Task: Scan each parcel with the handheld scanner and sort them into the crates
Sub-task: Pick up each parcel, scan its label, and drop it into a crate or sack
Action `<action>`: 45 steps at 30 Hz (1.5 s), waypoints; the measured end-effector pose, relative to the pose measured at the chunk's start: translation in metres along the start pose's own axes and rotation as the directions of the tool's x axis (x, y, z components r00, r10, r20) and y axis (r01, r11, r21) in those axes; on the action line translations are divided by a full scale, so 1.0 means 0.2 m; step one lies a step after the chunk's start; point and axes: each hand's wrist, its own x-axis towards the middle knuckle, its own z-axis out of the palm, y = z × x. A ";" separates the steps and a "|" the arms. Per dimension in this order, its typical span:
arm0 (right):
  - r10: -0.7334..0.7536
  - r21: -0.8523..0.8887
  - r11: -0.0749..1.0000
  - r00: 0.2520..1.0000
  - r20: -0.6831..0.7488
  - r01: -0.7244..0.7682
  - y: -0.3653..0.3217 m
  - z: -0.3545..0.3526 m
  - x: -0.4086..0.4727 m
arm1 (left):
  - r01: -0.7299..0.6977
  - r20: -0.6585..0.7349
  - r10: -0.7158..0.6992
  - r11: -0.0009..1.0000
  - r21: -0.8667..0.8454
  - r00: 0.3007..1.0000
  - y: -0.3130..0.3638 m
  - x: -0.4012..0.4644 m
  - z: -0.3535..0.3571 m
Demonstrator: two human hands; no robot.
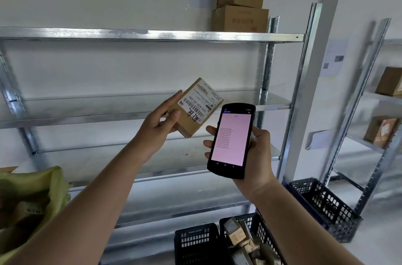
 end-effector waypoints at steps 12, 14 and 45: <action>0.088 0.015 0.996 0.979 0.186 -0.093 -0.10 0.03 -0.15 | -0.011 0.011 0.010 1.000 0.020 1.000 0.13 -0.05 -0.02; 0.102 0.012 0.994 0.971 0.215 -0.107 -0.11 0.04 -0.17 | -0.020 0.015 0.019 0.999 0.026 1.000 0.14 -0.05 -0.01; 0.193 -0.030 0.979 0.883 0.427 -0.200 -0.21 0.10 -0.20 | -0.130 0.074 0.114 0.959 0.252 0.991 0.17 0.12 -0.09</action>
